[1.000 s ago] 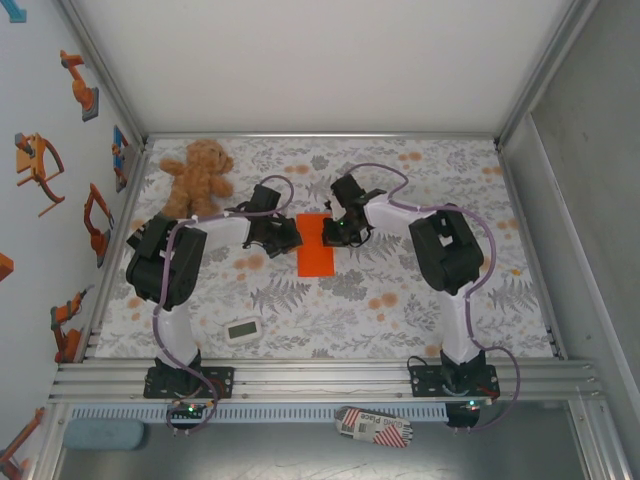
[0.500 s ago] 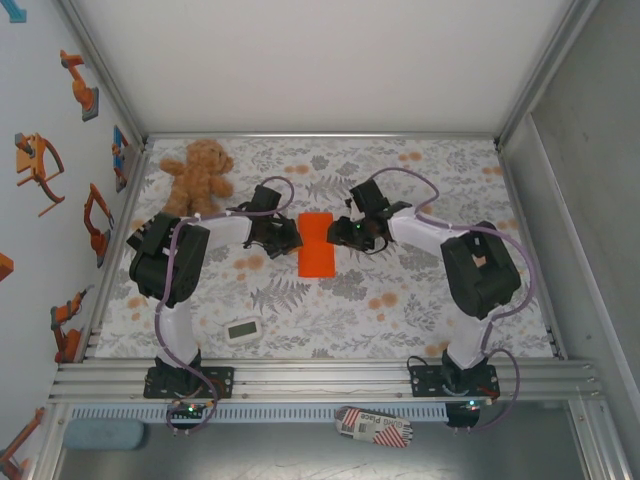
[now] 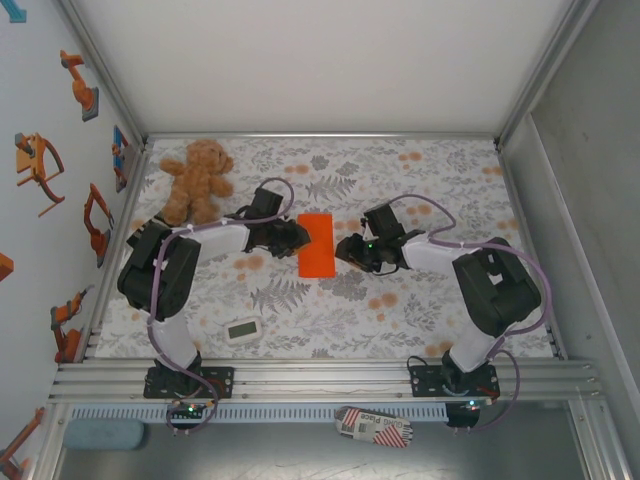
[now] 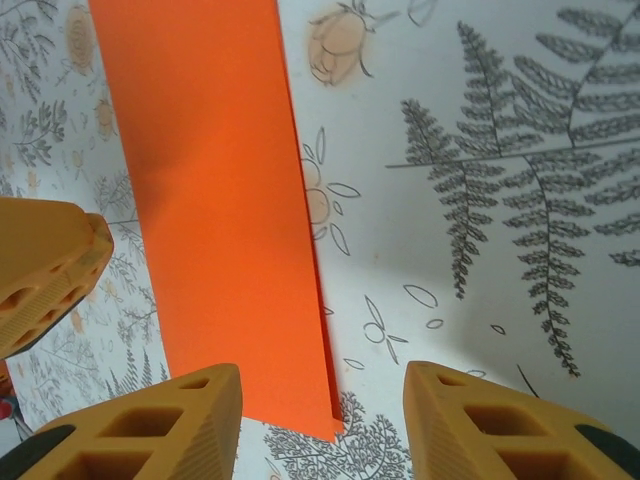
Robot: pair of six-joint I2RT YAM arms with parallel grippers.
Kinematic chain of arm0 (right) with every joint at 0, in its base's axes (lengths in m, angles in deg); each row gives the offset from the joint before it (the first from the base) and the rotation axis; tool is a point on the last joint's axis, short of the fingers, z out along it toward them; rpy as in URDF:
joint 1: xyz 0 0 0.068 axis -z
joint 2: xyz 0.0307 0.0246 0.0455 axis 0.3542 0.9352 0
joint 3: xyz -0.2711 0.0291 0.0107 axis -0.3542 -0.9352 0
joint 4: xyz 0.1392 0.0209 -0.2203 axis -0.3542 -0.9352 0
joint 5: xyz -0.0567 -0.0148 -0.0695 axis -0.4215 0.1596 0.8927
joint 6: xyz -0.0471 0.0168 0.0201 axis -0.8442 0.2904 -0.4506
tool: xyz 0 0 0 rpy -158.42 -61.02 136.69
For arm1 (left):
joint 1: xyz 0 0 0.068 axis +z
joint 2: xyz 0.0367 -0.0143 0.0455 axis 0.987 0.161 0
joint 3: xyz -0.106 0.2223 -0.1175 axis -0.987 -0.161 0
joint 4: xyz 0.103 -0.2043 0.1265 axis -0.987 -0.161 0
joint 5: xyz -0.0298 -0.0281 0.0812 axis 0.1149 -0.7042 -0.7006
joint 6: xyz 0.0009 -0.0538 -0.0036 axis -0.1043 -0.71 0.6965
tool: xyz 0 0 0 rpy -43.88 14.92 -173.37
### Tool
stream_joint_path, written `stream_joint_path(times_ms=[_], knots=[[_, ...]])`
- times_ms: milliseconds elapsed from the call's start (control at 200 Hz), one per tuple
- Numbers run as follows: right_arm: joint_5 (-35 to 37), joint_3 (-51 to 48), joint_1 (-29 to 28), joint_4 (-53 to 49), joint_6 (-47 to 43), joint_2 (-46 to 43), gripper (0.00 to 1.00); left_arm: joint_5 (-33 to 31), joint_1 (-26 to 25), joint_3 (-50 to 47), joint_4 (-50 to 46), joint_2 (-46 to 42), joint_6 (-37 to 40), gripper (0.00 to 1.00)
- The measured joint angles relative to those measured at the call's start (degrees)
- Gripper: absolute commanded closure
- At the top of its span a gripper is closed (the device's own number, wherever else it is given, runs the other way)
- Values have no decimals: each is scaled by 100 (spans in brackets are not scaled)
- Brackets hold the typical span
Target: Fold a paper plane with a square sheet of paper (pick it up from the middle)
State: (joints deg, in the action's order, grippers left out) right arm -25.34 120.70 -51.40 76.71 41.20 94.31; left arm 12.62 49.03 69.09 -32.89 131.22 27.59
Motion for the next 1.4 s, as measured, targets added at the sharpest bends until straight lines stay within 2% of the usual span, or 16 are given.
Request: stream_joint_path(times_ms=[265,866,1207,1402], knots=[[-205,-68,17,247,170,0,61,-39,2,-9,44,299,-81,78],[-986,-68,22,212,103,302,62,-63,37,-101,170,352,-177,77],[-1097,-66,0,61,26,433,62,70,105,22,4,426,-450,77],[-1143,-31,-52,68,-24,485,69,101,118,52,-39,446,-483,76]])
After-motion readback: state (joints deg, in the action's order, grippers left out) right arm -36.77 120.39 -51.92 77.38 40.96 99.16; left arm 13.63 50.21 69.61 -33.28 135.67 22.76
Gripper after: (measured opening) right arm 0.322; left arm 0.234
